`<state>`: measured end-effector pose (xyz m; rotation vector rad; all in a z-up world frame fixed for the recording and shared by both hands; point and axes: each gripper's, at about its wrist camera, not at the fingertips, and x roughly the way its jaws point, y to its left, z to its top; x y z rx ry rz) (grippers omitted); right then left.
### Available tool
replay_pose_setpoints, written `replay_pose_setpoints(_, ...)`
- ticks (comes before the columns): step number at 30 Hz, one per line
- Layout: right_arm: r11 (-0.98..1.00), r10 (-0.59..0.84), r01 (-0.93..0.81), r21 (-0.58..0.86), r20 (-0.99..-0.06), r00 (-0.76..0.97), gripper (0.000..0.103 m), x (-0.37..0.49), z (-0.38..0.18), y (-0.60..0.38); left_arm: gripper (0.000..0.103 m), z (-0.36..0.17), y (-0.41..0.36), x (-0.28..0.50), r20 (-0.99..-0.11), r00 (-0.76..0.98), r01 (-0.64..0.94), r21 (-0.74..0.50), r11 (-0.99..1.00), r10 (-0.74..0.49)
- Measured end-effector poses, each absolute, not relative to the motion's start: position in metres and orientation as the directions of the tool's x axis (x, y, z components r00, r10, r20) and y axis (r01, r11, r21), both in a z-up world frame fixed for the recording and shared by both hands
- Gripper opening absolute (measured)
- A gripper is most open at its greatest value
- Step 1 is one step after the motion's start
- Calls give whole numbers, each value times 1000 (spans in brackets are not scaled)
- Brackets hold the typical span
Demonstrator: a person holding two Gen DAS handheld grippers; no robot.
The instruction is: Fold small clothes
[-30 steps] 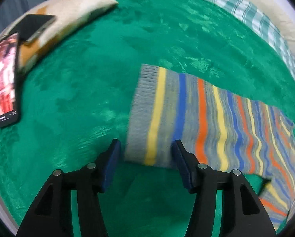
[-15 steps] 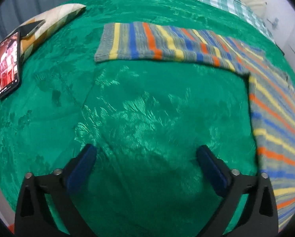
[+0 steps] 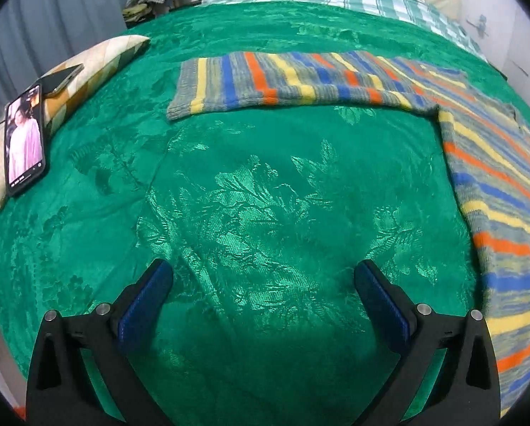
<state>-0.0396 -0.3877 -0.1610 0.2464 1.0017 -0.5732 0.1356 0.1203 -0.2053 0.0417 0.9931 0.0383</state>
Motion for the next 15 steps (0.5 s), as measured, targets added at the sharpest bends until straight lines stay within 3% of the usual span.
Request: replay_pose_setpoints(15,834,-324,549,-55,-854,406,103,-39,-164,-388,103,-208,117,134,-834,548,-7,71,997,63)
